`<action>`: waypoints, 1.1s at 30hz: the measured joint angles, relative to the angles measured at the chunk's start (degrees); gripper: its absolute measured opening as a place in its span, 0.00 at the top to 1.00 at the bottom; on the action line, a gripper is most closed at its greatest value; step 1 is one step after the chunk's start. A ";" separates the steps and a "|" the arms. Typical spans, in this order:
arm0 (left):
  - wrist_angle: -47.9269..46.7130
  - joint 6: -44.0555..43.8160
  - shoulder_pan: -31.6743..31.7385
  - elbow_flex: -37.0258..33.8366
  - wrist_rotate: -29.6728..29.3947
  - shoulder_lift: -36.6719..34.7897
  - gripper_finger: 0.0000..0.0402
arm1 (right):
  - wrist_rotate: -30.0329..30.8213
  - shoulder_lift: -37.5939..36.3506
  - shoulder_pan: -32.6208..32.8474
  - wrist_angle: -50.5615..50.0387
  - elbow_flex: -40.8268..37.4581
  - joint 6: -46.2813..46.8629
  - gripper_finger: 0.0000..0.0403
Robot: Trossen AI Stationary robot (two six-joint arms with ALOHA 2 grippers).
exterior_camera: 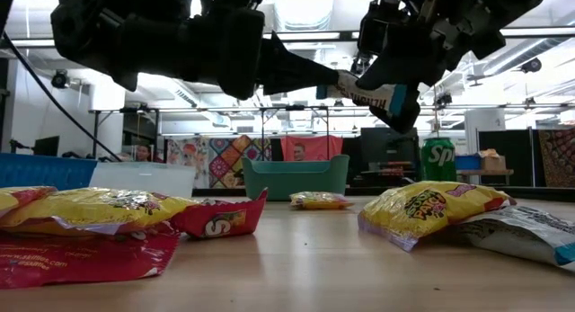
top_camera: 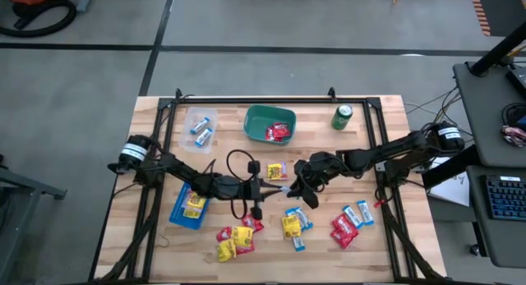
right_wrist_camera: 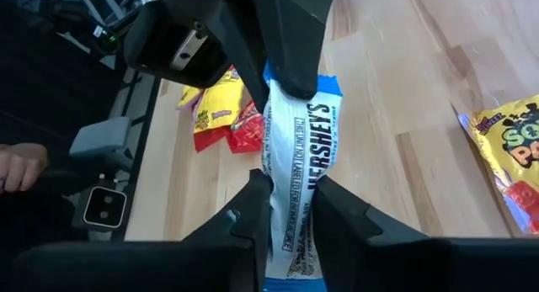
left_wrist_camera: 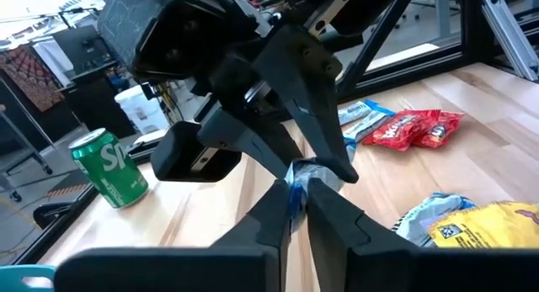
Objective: Sort candy
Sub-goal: Put the white candy into the transparent bin
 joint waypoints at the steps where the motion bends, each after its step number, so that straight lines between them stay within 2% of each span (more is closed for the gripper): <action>1: -0.03 -0.05 0.01 0.00 -0.11 -0.10 0.97 | 0.06 -0.24 -0.01 -0.05 0.00 0.00 0.80; 9: -6.51 -2.53 0.00 0.00 -2.16 -3.96 1.00 | 0.51 -2.64 -0.25 -0.45 0.01 -0.02 0.65; 15: -21.71 -6.76 0.02 -0.02 -9.89 -11.64 1.00 | 8.75 -6.38 -0.66 -6.12 0.07 0.01 0.58; 21: -42.17 -13.39 0.08 -0.02 -22.64 -21.52 1.00 | 17.81 -10.46 -0.66 -10.17 0.07 0.13 0.55; 27: -69.97 -28.66 2.41 0.00 -42.19 -31.29 1.00 | 19.72 -11.63 -0.64 -10.13 0.07 0.09 0.55; 30: -84.75 -41.92 6.54 -0.02 -43.95 -34.72 1.00 | 20.73 -11.23 -0.64 -10.16 0.07 0.11 0.54; 33: -96.47 -55.56 12.55 -0.02 -40.70 -36.25 1.00 | 21.29 -10.40 -0.66 -10.19 0.07 0.14 0.55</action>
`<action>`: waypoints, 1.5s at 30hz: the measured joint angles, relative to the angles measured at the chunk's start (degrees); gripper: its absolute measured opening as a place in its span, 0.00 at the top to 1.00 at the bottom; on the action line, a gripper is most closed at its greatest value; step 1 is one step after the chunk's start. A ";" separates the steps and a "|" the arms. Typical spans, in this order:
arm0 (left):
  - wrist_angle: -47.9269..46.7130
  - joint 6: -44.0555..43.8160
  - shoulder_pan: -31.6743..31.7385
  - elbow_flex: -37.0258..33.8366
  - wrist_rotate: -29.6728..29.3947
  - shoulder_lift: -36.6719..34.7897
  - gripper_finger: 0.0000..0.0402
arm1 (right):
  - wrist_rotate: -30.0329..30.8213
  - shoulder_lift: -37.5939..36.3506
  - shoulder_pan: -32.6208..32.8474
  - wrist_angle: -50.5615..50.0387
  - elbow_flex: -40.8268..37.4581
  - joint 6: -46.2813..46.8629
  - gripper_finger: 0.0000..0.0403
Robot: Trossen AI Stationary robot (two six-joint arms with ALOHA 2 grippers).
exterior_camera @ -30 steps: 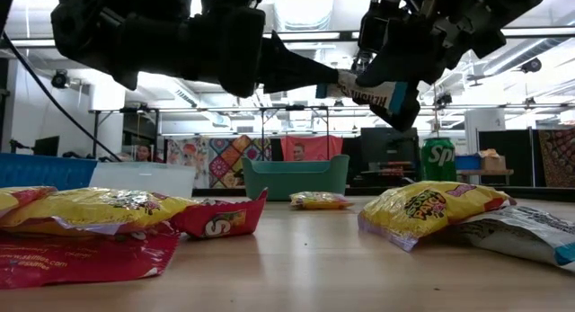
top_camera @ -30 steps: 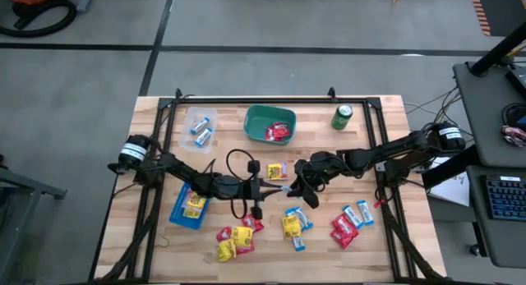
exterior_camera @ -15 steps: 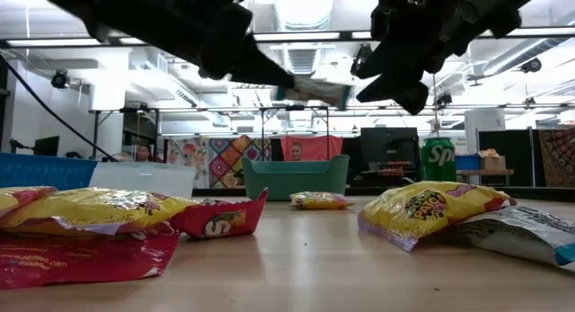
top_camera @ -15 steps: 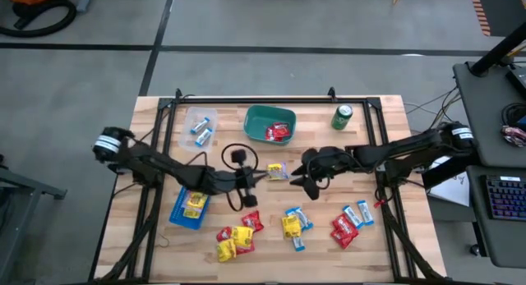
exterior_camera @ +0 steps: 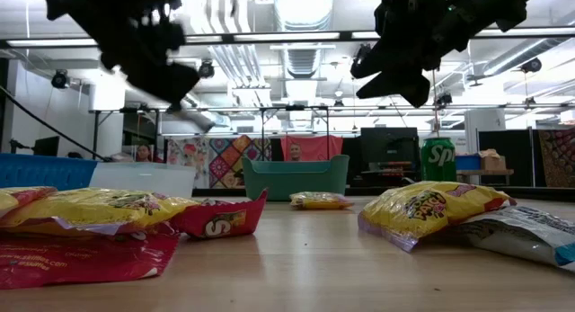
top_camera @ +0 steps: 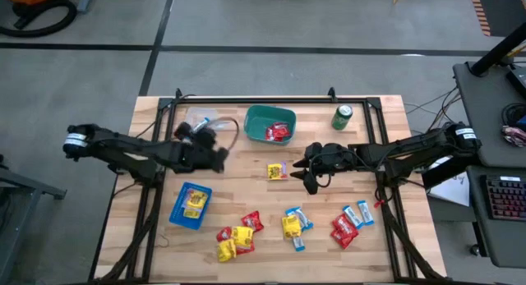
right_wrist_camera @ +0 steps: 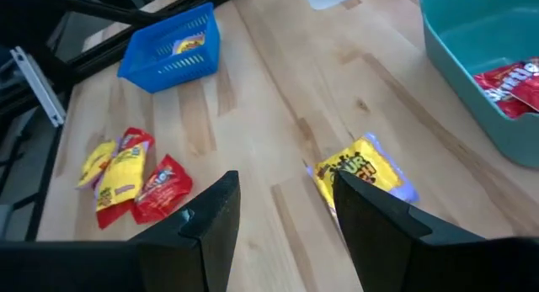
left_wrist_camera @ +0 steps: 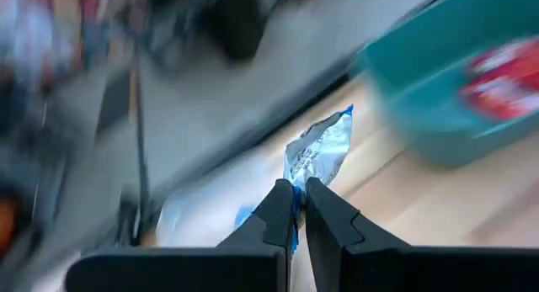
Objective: Sort candy
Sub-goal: Put the white candy into the transparent bin, then put the yellow candy into the blue basket
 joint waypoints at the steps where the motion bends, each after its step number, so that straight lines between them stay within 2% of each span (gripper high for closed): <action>1: -2.92 -3.55 2.19 -0.01 2.18 -0.04 1.00 | 0.00 0.24 0.00 -0.10 0.00 0.00 0.55; 3: -6.03 -8.16 6.24 -0.02 7.39 0.26 1.00 | 0.00 0.79 0.00 -0.03 0.00 0.02 0.55; 5: -6.37 -9.11 9.38 -0.02 12.18 1.14 1.00 | 0.00 1.09 0.00 -0.18 0.00 0.42 0.54; 8: -6.39 -8.02 11.81 -0.02 15.18 2.92 1.00 | 0.02 1.11 0.02 -0.12 -0.02 0.45 0.54; 18: -8.07 -7.49 12.41 -0.02 15.10 6.43 0.95 | 0.02 1.04 0.00 -0.30 -0.02 0.43 0.54; 30: -8.38 -7.56 12.41 -0.02 15.08 6.50 0.93 | 0.02 1.04 0.02 -0.29 -0.02 0.43 0.54; 42: -8.63 -7.39 12.29 -0.02 15.20 6.45 0.72 | 0.01 1.04 0.02 -0.28 -0.02 0.42 0.54; 45: -8.78 -6.36 12.30 0.05 17.42 6.03 0.68 | 0.00 1.04 0.02 -0.29 -0.02 0.43 0.54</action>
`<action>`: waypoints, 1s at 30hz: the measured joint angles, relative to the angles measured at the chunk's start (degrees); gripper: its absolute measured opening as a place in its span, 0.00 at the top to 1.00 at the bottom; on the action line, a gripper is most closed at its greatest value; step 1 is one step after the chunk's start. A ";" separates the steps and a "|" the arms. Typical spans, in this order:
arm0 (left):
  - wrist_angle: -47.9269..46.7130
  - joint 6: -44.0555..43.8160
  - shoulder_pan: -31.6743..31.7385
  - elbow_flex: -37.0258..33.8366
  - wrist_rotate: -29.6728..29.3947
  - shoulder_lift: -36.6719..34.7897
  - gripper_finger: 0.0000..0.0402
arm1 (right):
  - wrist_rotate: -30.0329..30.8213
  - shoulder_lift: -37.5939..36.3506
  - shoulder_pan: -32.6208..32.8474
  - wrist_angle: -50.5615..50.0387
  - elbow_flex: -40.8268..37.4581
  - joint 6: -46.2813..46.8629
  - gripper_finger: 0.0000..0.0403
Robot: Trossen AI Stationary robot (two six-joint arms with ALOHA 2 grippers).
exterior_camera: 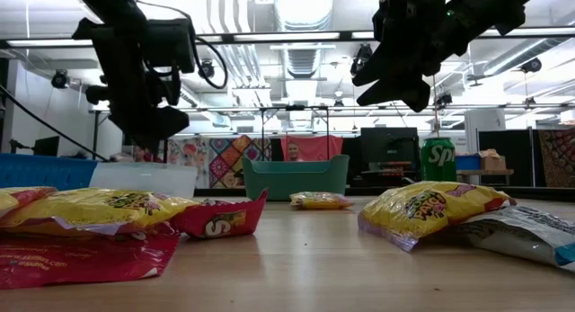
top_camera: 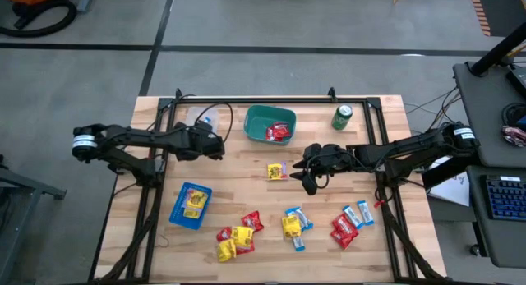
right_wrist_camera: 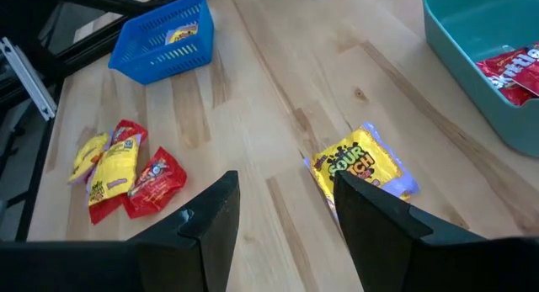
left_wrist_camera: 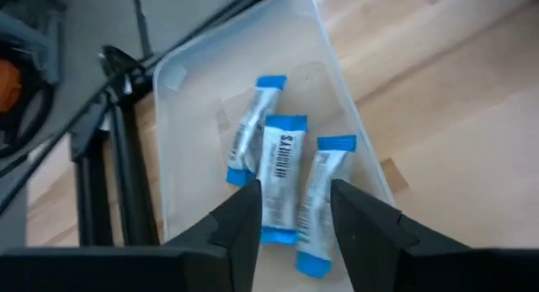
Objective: Sort candy
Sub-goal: Put the yellow candy into the blue basket
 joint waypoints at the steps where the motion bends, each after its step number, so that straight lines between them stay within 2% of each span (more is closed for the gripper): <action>1: -0.18 0.14 -0.04 0.26 1.11 -0.14 0.67 | 0.01 0.00 0.00 0.00 0.00 0.00 0.54; 6: -2.41 0.30 -2.36 4.06 2.33 -0.26 0.66 | 0.01 0.00 0.00 -0.18 0.00 1.44 0.54; 15: -1.79 4.02 -12.78 12.33 -4.05 -0.28 0.68 | 0.06 0.00 0.00 -2.14 0.00 4.51 0.54; 25: 11.24 14.52 -24.31 13.65 -4.94 0.01 0.68 | 0.00 0.00 0.80 -6.61 0.00 9.55 0.55; 30: 15.42 18.43 -27.41 13.63 -4.85 1.24 0.68 | -0.63 0.00 3.58 -11.33 0.00 14.72 0.57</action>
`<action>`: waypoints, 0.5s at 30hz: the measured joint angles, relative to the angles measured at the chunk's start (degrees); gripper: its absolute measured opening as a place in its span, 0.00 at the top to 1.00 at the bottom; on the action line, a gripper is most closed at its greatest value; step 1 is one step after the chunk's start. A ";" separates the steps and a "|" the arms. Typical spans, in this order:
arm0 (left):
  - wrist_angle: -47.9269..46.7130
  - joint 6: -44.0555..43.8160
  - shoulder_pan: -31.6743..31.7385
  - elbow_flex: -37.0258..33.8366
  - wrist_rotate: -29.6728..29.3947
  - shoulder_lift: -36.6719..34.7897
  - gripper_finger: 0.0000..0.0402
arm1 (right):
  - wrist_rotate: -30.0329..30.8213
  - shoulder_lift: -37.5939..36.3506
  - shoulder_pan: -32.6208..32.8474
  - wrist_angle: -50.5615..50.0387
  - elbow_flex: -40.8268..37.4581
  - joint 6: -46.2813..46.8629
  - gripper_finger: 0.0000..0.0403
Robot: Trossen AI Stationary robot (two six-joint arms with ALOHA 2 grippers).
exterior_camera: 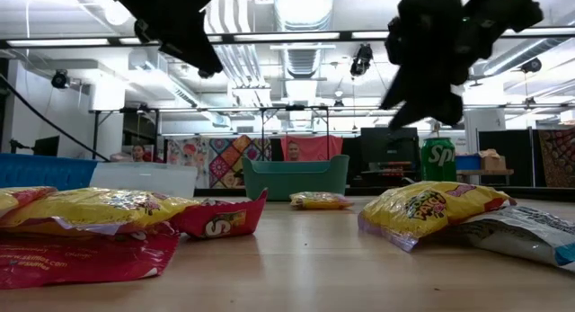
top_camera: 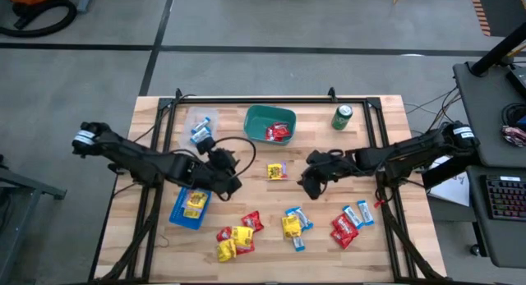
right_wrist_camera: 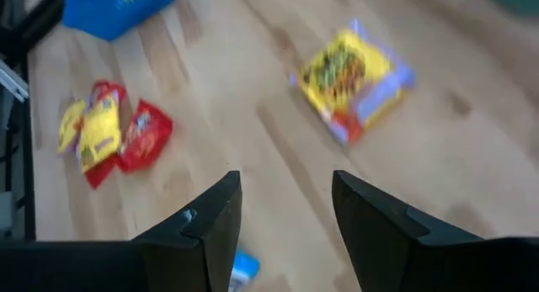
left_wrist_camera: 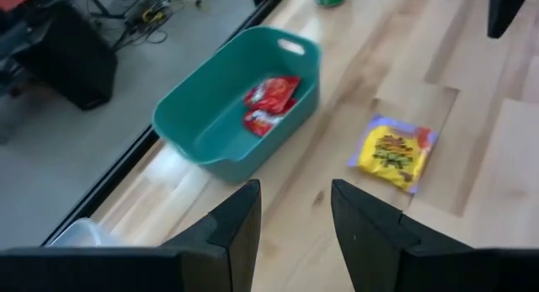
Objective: Sort candy
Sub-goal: Put the yellow candy into the blue basket
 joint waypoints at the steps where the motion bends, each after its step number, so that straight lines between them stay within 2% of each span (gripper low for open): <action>1: 0.19 0.35 -0.25 0.00 0.00 0.26 0.68 | -0.39 0.00 0.62 -1.07 0.00 1.57 0.57; 9: 0.54 0.56 -0.28 -0.04 -0.10 2.70 0.68 | -7.41 0.00 7.17 -15.39 0.33 17.83 0.61; 15: 0.68 1.31 -0.28 -0.04 -0.64 4.28 0.68 | -7.42 -0.01 12.22 -32.76 5.21 28.32 0.62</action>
